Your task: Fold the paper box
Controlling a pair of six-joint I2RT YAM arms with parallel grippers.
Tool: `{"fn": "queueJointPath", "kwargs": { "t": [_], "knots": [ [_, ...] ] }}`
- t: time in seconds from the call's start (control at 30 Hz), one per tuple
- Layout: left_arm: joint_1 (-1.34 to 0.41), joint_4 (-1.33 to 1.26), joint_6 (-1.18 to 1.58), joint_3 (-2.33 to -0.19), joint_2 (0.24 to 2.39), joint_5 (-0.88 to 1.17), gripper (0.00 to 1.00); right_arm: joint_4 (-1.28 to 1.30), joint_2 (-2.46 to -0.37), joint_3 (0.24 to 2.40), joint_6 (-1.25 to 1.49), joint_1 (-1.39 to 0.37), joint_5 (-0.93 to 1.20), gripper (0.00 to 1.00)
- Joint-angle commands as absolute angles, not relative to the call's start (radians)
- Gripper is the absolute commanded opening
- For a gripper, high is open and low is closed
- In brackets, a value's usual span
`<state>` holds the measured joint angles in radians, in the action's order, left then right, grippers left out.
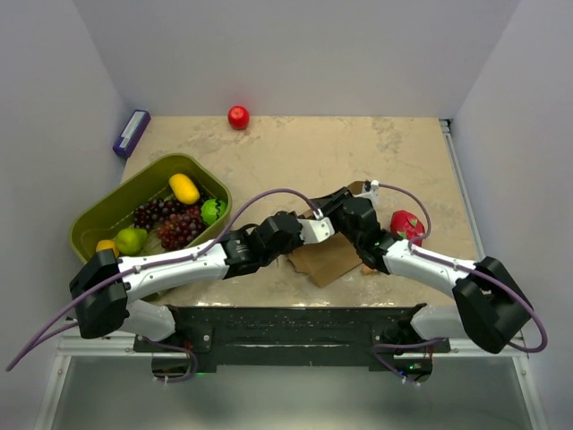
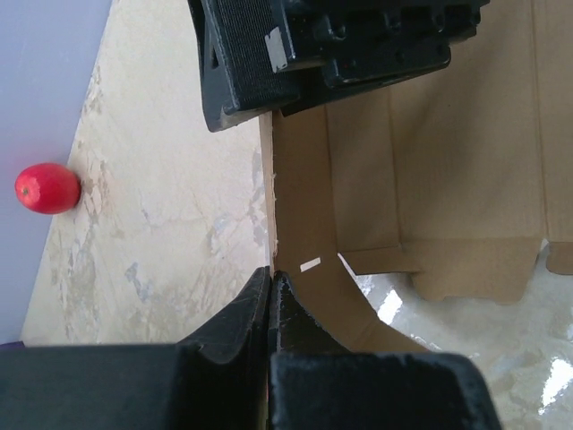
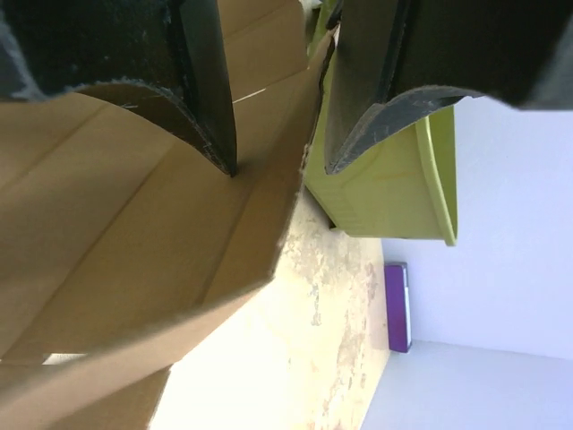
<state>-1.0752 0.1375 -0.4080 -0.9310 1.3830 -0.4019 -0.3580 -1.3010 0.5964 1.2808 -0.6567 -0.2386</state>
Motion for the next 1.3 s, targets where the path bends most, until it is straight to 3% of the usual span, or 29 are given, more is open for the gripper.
{"fn": "queueJointPath", "kwargs": {
  "t": [0.0, 0.1, 0.13, 0.2, 0.23, 0.33, 0.4, 0.63, 0.93, 1.27],
  "knots": [
    [-1.086, 0.126, -0.439, -0.956, 1.348, -0.417, 0.0, -0.416, -1.333, 0.641, 1.295, -0.66, -0.245, 0.44],
    [-1.086, 0.111, -0.405, -0.96, 1.358, -0.442, 0.07, -0.428, -1.351, 0.643, 1.305, -0.66, -0.245, 0.3],
    [-1.086, 0.11, -0.379, -0.965, 1.362, -0.458, 0.18, -0.426, -1.353, 0.643, 1.305, -0.66, -0.244, 0.23],
    [-1.086, 0.101, -0.359, -0.968, 1.362, -0.466, 0.33, -0.423, -1.364, 0.644, 1.308, -0.658, -0.245, 0.17],
    [-1.086, 0.095, -0.335, -0.966, 1.356, -0.472, 0.51, -0.425, -1.365, 0.644, 1.308, -0.658, -0.244, 0.15],
    [-1.081, 0.081, -0.263, -0.966, 1.341, -0.506, 0.79, -0.413, -1.367, 0.644, 1.312, -0.66, -0.247, 0.1],
    [-1.077, 0.084, -0.201, -0.971, 1.332, -0.534, 0.87, -0.399, -1.365, 0.647, 1.308, -0.66, -0.255, 0.07],
    [-1.069, 0.129, 0.033, -0.927, 1.224, -0.506, 0.9, -0.327, -1.358, 0.669, 1.33, -0.658, -0.284, 0.03],
    [-1.072, 0.121, 0.363, -0.683, 1.034, -0.538, 0.88, -0.118, -1.391, 0.804, 1.407, -0.66, -0.387, 0.0],
    [-1.008, 0.115, 0.376, -0.721, 1.221, -0.554, 0.95, -0.101, -1.394, 0.793, 1.454, -0.658, -0.385, 0.0]
  ]
}}
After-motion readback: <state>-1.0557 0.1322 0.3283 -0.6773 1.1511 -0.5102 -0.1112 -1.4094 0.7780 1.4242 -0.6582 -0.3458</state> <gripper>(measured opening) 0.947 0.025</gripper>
